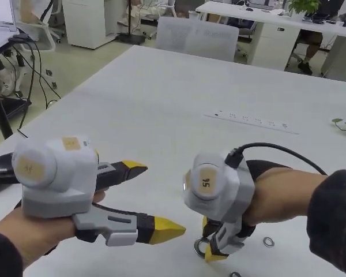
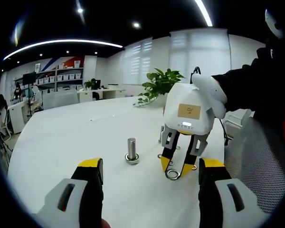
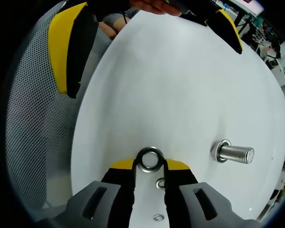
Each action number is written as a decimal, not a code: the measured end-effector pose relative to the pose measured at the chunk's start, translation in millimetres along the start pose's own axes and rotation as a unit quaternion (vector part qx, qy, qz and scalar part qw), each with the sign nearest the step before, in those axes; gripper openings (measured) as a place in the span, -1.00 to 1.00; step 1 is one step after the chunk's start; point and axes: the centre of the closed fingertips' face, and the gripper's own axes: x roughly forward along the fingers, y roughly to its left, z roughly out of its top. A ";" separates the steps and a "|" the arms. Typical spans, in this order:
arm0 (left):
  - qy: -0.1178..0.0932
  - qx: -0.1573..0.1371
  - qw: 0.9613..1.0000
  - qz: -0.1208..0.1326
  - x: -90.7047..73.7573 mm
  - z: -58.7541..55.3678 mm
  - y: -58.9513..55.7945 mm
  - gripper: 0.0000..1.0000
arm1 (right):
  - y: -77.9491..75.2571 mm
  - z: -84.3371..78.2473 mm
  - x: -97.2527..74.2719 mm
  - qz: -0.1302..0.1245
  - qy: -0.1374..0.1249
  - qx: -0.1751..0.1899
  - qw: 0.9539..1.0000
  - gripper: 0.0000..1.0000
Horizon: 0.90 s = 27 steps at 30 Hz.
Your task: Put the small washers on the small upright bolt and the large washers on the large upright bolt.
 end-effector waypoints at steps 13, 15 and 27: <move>0.000 0.001 1.000 -0.002 -0.3 -0.4 0.2 0.64 | -0.5 0.9 -6.8 -0.001 0.006 0.002 1.000 -0.54; -0.001 0.001 1.000 -0.002 -0.2 -0.1 0.0 0.64 | -1.9 1.0 -9.3 -0.003 0.005 0.004 1.000 -0.54; -0.003 0.000 1.000 -0.001 0.0 0.2 0.1 0.64 | -10.7 -3.8 -37.6 -0.013 -0.007 0.021 1.000 -0.54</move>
